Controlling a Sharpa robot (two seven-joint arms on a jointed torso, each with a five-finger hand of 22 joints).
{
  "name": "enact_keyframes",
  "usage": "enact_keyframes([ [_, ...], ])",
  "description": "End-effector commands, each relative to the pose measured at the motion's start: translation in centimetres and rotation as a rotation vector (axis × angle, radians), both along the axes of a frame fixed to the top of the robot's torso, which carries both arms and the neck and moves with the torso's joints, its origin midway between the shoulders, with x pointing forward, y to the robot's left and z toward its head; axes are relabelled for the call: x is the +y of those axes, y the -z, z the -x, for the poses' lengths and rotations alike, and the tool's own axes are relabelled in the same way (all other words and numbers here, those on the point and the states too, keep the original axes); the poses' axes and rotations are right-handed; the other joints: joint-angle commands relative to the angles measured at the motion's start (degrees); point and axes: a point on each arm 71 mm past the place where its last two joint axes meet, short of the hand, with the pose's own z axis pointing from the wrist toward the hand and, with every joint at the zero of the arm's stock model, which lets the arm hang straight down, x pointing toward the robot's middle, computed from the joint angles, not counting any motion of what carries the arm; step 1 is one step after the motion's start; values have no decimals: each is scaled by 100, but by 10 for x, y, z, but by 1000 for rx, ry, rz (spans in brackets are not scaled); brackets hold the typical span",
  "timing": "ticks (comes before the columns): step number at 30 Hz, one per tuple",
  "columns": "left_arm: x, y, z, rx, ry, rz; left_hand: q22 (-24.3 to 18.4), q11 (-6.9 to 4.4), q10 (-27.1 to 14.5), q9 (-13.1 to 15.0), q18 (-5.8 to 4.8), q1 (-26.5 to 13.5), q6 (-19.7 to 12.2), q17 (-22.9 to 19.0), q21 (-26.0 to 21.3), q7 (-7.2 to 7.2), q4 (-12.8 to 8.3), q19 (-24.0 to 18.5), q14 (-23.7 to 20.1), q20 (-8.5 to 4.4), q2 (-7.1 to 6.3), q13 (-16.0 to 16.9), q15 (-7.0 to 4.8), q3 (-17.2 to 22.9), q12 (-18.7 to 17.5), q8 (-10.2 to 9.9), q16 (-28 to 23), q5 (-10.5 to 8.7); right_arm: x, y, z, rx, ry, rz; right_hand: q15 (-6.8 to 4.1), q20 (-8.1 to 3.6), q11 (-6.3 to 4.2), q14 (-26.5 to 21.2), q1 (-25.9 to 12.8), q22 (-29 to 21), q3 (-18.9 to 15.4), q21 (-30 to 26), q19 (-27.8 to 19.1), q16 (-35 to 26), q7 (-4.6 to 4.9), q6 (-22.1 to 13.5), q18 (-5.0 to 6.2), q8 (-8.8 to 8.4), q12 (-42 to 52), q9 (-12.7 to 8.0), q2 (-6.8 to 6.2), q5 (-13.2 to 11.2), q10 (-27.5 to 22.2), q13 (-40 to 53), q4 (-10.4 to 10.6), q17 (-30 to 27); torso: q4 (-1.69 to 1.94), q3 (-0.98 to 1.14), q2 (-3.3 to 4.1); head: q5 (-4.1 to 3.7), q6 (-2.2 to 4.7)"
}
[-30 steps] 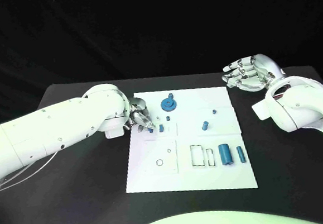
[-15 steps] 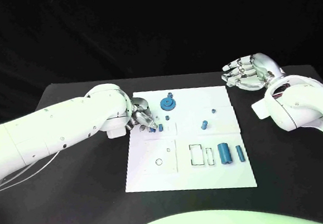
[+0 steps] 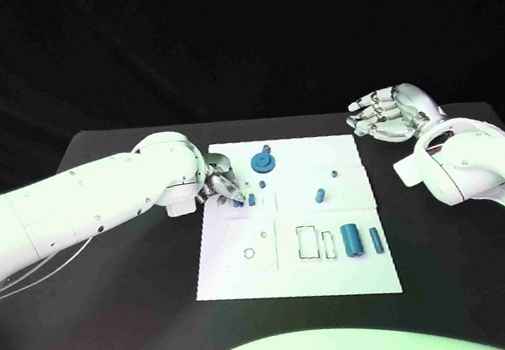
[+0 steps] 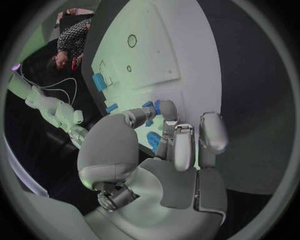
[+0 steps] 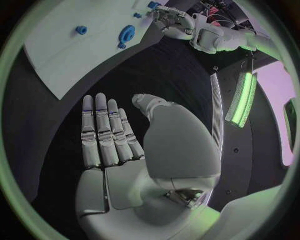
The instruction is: Assemble the parts on the task board
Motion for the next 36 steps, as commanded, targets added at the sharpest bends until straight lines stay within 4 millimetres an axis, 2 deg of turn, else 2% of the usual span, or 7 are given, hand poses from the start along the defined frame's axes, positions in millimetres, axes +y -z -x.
enact_keyframes([
  [1,6,5,1,-10,-5,-41,13,1,53,10,-61,49,187,975,16,-133,-792,42,467,-1,92,-16,-41,769,22,42,27,36,2,0,1,-7,-19,3,9,6,17,26,-53,-6,-1,-24,33,-31,227,-21,26,-28,-5,-10,-11,17,-8,-5,-24,-6,-3,-3,3,2,-2],
  [7,8,4,2,-26,-12,-40,40,-1,58,10,-67,55,189,980,31,-135,-806,60,469,-5,95,-15,-44,779,22,44,29,50,2,0,1,-7,-19,2,9,6,17,26,-53,-6,-1,-24,33,-31,227,-21,26,-28,-5,-10,-11,17,-8,-5,-24,-6,3,2,0,-1,-8],
  [36,12,6,6,-16,9,-66,76,-7,70,9,-75,63,195,1005,53,-137,-842,85,476,-15,98,-28,-51,807,12,54,41,100,1,0,1,-5,-19,3,9,6,17,26,-53,-6,-1,-24,33,-31,227,-21,26,-28,-5,-10,-11,17,-8,-5,-24,-6,-1,-2,-3,1,-37],
])
